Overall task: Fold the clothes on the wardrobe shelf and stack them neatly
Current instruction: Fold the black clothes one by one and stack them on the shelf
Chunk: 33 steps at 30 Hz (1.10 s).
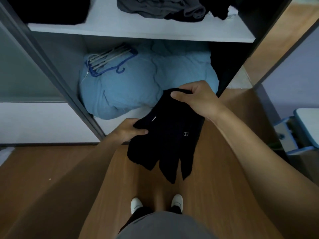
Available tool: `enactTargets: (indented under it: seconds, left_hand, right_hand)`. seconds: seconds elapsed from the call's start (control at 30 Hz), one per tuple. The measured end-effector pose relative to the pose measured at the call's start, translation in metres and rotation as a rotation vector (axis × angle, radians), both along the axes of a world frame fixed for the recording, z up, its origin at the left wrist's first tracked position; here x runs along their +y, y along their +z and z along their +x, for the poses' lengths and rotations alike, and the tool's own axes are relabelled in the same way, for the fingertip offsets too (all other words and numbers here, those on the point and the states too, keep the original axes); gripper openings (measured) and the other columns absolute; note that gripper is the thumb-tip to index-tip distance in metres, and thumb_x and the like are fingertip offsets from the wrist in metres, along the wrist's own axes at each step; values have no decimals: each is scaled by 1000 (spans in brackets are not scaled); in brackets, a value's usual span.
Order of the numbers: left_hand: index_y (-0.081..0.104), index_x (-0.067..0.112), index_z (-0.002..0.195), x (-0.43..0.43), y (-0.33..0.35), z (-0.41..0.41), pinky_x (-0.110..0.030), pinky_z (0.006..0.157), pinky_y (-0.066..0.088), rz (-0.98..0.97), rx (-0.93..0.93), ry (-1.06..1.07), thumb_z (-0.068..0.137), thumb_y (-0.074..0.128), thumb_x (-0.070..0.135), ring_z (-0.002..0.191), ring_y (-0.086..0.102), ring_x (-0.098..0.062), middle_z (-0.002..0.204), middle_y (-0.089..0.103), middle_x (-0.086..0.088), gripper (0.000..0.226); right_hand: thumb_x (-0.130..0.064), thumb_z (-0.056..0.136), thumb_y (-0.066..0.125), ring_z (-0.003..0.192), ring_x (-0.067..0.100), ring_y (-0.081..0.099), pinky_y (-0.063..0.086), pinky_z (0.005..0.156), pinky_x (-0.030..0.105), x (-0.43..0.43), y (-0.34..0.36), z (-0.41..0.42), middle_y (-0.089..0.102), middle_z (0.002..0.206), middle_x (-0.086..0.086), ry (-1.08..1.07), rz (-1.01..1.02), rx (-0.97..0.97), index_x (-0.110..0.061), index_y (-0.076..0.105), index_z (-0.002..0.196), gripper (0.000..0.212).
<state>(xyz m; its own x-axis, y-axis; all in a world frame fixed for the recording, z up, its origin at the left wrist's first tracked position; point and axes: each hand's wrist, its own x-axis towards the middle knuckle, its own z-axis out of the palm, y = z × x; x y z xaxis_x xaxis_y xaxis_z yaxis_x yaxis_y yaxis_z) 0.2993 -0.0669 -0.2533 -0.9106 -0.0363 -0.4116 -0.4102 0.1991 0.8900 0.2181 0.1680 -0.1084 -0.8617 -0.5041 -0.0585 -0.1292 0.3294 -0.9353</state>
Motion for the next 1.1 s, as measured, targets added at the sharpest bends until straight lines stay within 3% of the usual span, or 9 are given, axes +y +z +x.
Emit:
enactTargets:
  seconds: [0.2, 0.37, 0.47, 0.53, 0.67, 0.77, 0.87, 1.0, 1.1]
  left_hand:
    - [66, -12, 102, 5, -19, 13, -27, 77, 46, 57, -29, 108, 89, 71, 3, 82, 62, -19, 90, 66, -12, 21]
    - [74, 2, 90, 23, -8, 3, -17, 56, 48, 110, -13, 175, 88, 75, 27, 66, 65, -10, 75, 72, -1, 25]
    - [78, 7, 87, 38, 9, -14, -17, 53, 50, 186, -50, 150, 82, 79, 43, 66, 71, -14, 82, 77, -7, 37]
    - [79, 11, 89, 48, 18, -23, -19, 54, 52, 215, -35, 122, 81, 79, 46, 68, 71, -15, 86, 78, -8, 36]
    - [78, 24, 72, 55, 29, -35, -16, 52, 48, 128, 85, 163, 88, 75, 39, 60, 67, -8, 72, 75, 3, 22]
    - [57, 21, 52, 60, 31, -40, -14, 42, 34, 35, 178, 250, 91, 72, 32, 43, 48, -3, 50, 54, 11, 43]
    - [41, 25, 50, 72, 34, -44, -17, 39, 25, -48, 265, 233, 91, 71, 31, 39, 35, -1, 44, 39, 15, 52]
    - [39, 20, 51, 86, 39, -45, -20, 42, 23, -177, 383, 121, 94, 67, 26, 42, 33, 0, 44, 35, 15, 52]
    - [40, 27, 50, 90, 41, -42, -15, 44, 25, -175, 460, 90, 96, 64, 20, 44, 36, 3, 43, 40, 18, 52]
  right_hand:
    - [-11, 92, 70, 95, 3, 71, 52, 84, 13, 31, -19, -6, 77, 95, -14, -206, -105, 96, -20, 77, 102, 15]
    - [-19, 92, 71, 95, 7, 71, 53, 86, 17, 58, -44, -13, 76, 100, -4, -486, -12, 223, -16, 78, 105, 15]
    - [-24, 93, 70, 77, 11, 68, 54, 75, 27, 75, -64, -19, 72, 81, -5, -630, 149, 195, -21, 77, 86, 10]
    - [-24, 94, 68, 64, 8, 60, 47, 66, 25, 83, -76, -20, 65, 69, -9, -673, 208, 154, -24, 70, 74, 20]
    - [-21, 96, 63, 71, 4, 61, 48, 73, 23, 88, -89, -13, 67, 78, -10, -748, 213, 96, -24, 68, 83, 15]
    - [-20, 97, 61, 67, 1, 59, 47, 70, 23, 75, -93, -4, 65, 78, -6, -735, 138, 28, -17, 64, 88, 10]
    - [-19, 96, 65, 77, 22, 66, 56, 72, 34, 49, -94, 8, 68, 90, 18, -644, 41, -72, -5, 61, 94, 14]
    - [-17, 95, 67, 53, 17, 65, 52, 46, 28, 18, -84, 20, 65, 74, 12, -536, -91, -189, -8, 52, 82, 22]
    - [-20, 95, 68, 61, 21, 70, 59, 58, 36, 10, -77, 22, 69, 70, 7, -460, -96, -269, -7, 56, 71, 29]
